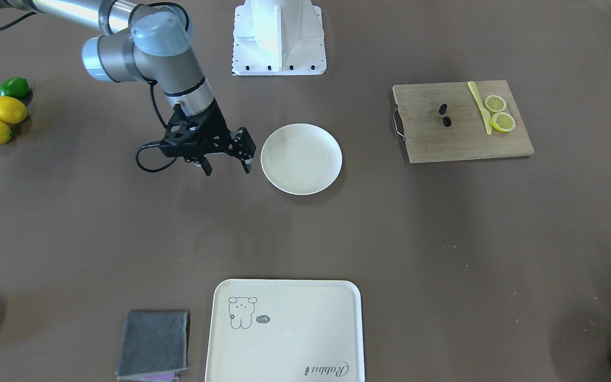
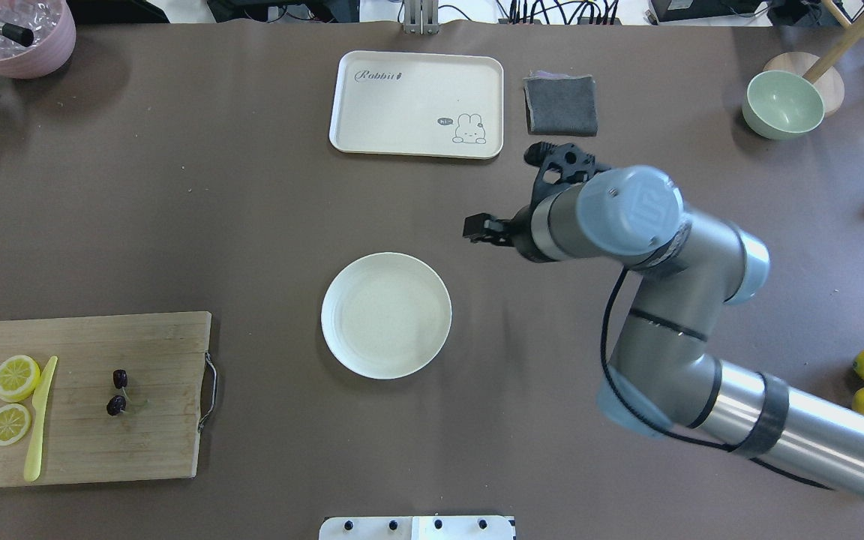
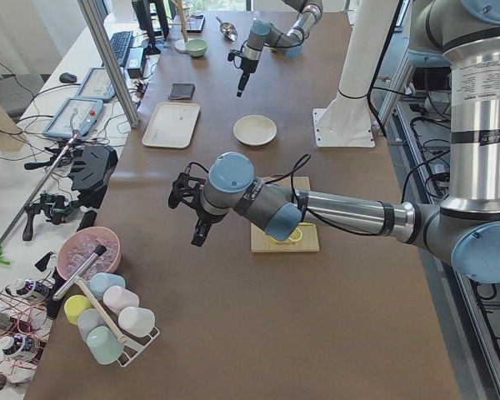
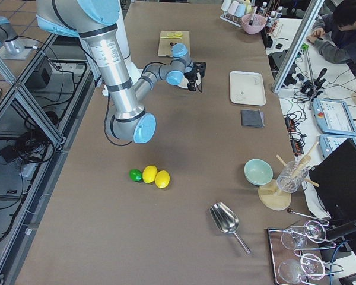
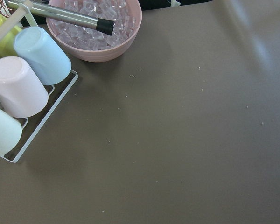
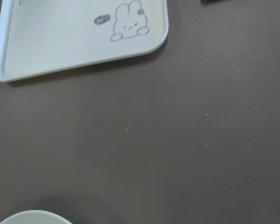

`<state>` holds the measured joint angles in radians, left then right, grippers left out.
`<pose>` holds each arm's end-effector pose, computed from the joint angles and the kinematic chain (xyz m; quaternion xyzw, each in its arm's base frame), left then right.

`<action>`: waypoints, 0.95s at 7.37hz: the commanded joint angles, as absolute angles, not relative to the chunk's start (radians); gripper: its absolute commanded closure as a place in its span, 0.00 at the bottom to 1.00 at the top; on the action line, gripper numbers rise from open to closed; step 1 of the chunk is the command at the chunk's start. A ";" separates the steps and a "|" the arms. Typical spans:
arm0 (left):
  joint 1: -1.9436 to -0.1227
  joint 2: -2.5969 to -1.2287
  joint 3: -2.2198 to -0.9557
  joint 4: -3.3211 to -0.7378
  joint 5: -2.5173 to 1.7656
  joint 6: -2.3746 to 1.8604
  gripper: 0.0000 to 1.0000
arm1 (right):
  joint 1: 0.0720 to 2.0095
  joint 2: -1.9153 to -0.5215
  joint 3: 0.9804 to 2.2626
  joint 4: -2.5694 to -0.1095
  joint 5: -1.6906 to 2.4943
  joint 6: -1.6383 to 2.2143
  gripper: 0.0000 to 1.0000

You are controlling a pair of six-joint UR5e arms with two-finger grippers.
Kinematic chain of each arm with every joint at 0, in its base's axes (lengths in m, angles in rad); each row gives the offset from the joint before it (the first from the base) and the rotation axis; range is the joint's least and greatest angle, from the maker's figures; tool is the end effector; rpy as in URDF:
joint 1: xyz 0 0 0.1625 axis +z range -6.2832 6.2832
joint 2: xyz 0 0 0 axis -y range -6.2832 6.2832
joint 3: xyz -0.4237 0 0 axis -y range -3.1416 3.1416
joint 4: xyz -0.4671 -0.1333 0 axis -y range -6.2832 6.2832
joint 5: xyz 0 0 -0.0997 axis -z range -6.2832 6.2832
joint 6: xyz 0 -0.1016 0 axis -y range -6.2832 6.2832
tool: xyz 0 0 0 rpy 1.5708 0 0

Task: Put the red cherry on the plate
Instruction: 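Withdraw the right gripper to its side while the left arm reaches out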

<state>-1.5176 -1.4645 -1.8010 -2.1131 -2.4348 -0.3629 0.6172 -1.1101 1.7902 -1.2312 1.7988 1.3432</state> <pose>-0.0274 -0.5399 0.5163 0.2088 0.4485 0.0029 0.8691 -0.4973 -0.4882 0.2152 0.1082 -0.4830 0.1134 0.8615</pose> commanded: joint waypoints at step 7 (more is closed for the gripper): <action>-0.639 -1.315 -2.019 -2.339 -1.873 -1.130 0.03 | 1.294 -1.619 1.928 -1.324 2.284 0.395 0.00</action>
<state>-0.7557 -1.3154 -2.0191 -2.3387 -1.9525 -1.0909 1.2285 -1.5495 1.9427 -1.3238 2.2685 0.5435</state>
